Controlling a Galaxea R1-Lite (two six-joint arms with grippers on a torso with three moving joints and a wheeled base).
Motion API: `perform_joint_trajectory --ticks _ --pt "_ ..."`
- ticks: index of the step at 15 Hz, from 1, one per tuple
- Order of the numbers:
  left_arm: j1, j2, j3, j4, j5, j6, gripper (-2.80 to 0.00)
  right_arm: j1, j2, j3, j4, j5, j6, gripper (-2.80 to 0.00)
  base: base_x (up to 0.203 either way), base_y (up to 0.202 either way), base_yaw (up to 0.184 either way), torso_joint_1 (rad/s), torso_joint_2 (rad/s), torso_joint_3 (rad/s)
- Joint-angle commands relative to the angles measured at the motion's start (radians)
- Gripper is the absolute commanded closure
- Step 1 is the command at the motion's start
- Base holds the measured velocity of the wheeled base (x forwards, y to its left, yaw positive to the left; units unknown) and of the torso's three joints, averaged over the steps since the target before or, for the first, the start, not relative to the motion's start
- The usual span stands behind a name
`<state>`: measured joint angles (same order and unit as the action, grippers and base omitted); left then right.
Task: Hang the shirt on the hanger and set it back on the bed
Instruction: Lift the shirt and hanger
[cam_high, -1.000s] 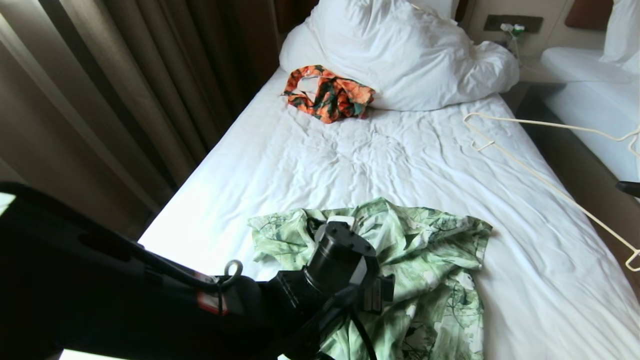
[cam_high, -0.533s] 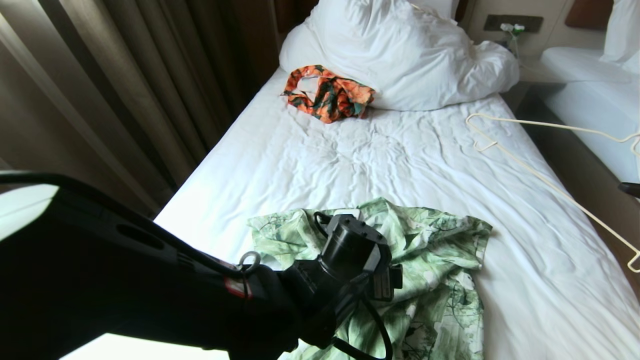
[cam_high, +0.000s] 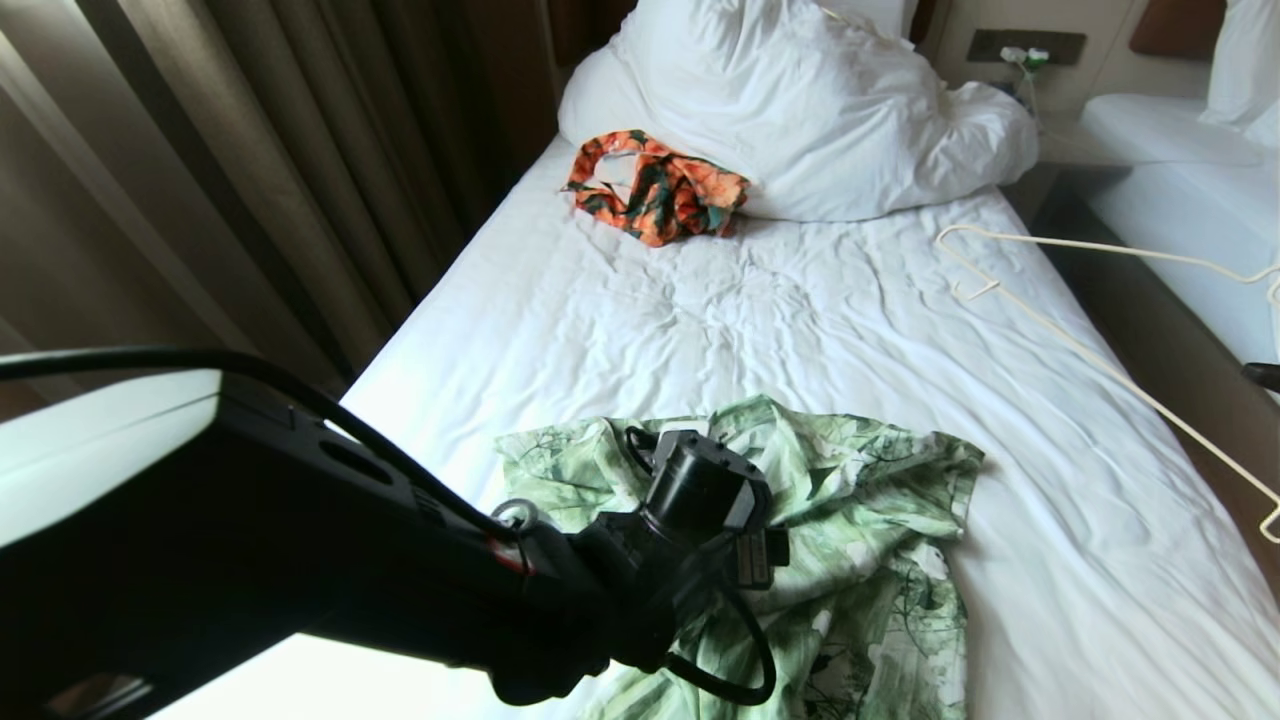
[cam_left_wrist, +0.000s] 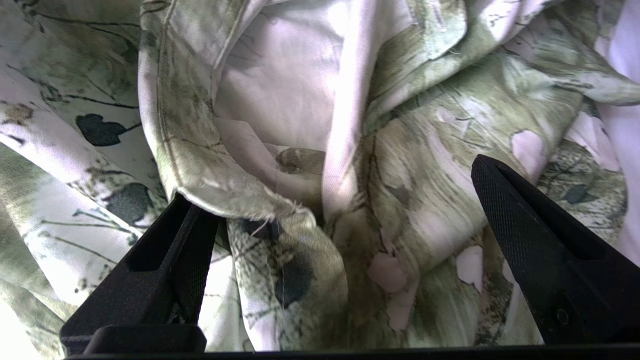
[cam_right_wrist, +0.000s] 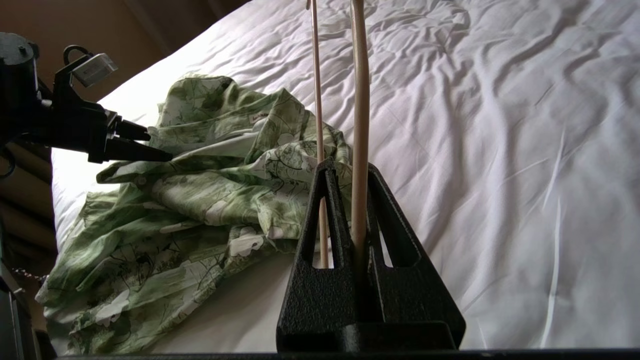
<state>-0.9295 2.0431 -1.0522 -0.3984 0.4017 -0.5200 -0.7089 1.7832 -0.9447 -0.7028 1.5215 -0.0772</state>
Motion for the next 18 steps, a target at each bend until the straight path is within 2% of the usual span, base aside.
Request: perform_joint_trajectory --ticks 1,3,5,8,9,18 --pt "0.024 0.035 -0.009 -0.005 0.002 -0.003 -2.80 0.000 -0.001 0.000 -0.004 0.009 -0.001 0.00 0.000 0.000 0.000 0.000 0.00 0.000" --pt "0.052 0.048 -0.012 -0.007 0.002 -0.003 -2.80 0.000 0.001 0.001 -0.004 0.009 -0.001 0.00 0.000 0.000 0.000 0.000 0.00 0.000" --pt "0.073 0.047 -0.021 -0.005 0.002 0.001 -2.80 0.001 0.001 0.061 -0.004 0.009 -0.001 0.00 0.000 0.000 0.000 0.000 0.00 0.000" --pt "0.084 0.043 -0.034 -0.005 0.002 0.003 -2.80 0.003 0.002 0.000 -0.004 0.009 -0.001 0.00 0.000 0.000 0.000 0.000 0.00 0.000" --pt "0.084 0.045 -0.032 -0.005 0.002 0.003 0.00 0.003 0.001 -0.002 -0.004 0.009 -0.001 0.00 0.000 0.000 0.000 0.000 0.00 0.000" --pt "0.087 0.023 -0.034 -0.005 0.003 0.026 0.00 0.010 -0.010 0.005 -0.004 0.009 0.003 0.00 0.000 0.000 0.000 0.000 0.00 0.000"
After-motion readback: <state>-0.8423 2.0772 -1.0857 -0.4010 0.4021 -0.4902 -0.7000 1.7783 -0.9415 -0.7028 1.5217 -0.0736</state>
